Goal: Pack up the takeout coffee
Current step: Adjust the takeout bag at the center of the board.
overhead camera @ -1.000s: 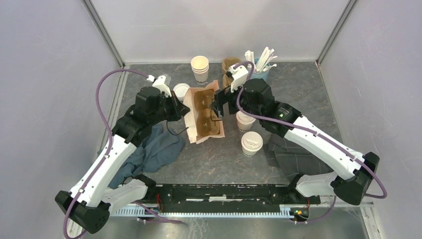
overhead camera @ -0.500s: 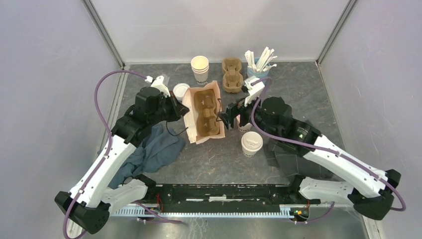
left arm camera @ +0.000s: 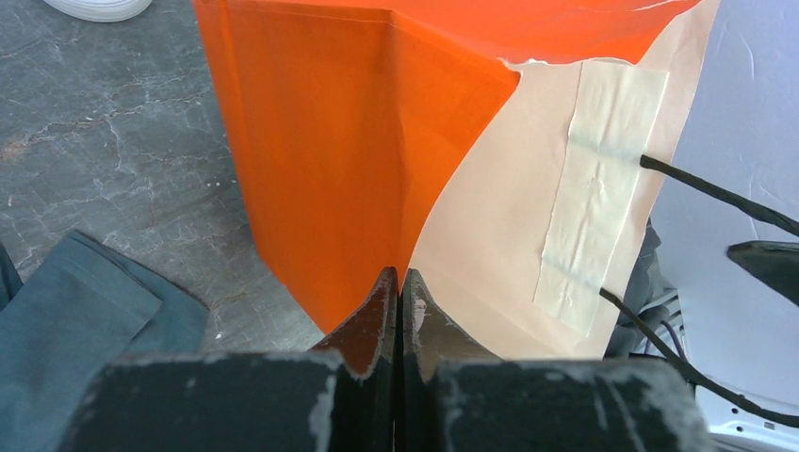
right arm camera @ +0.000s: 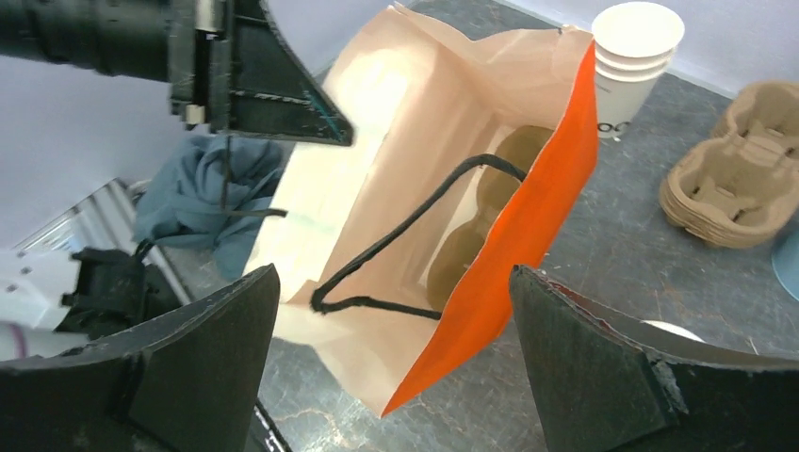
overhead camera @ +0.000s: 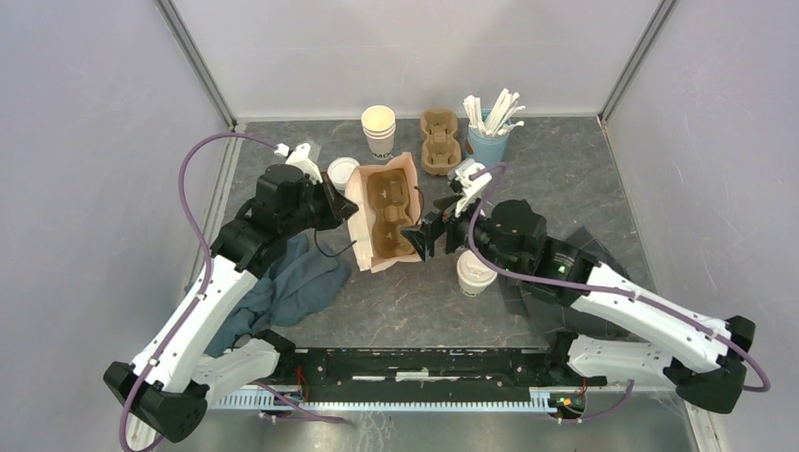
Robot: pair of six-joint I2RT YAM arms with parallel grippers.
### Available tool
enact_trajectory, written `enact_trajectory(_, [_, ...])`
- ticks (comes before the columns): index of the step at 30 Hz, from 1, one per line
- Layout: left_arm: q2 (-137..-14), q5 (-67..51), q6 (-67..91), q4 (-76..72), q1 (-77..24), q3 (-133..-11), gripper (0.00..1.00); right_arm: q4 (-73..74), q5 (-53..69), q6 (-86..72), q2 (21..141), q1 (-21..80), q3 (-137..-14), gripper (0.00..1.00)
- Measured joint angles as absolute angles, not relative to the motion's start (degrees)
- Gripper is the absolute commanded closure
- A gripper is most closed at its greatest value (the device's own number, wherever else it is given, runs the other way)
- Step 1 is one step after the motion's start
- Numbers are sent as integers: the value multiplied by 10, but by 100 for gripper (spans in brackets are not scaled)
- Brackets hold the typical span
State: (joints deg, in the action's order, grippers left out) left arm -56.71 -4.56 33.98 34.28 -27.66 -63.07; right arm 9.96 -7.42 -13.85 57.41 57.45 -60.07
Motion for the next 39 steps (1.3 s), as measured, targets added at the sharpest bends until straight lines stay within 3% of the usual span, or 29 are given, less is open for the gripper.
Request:
enact_trajectory(2, [-567, -46, 340, 344, -277, -632, 98, 100, -119, -147, 593, 590, -607, 2])
enact_trajectory(4, [-567, -45, 347, 347, -277, -633, 97, 103, -163, -148, 629, 601, -626, 12])
enact_trajectory(5, [-568, -43, 354, 351, -277, -635, 97, 107, -184, -143, 651, 604, -640, 27])
enact_trajectory(6, [-568, -39, 364, 357, -277, -637, 97, 109, -200, -136, 670, 605, -654, 62])
enact_trajectory(7, [-569, -33, 378, 367, -277, -642, 98, 110, -212, -127, 688, 607, -667, 86])
enact_trajectory(8, [-572, -26, 399, 380, -277, -649, 98, 108, -222, -116, 704, 608, -681, 99])
enact_trajectory(14, [-578, -17, 540, 446, -277, -684, 90, 120, -234, -86, 731, 608, -761, 100])
enact_trajectory(17, [-559, -19, 599, 462, -277, -684, 52, 148, -213, -77, 751, 608, -837, 100])
enact_trajectory(20, [-520, -19, 635, 477, -277, -683, 31, 151, -187, -77, 764, 599, -880, 100])
enact_trajectory(27, [-474, 13, 605, 519, -277, -730, 21, 169, 4, -159, 785, 445, -813, 97])
enact_trajectory(34, [-512, 89, 519, 561, -277, -835, 8, 232, 131, -125, 855, 450, -856, 97])
enact_trajectory(39, [-571, 103, 448, 578, -277, -905, 6, 263, 170, -55, 878, 450, -924, 100])
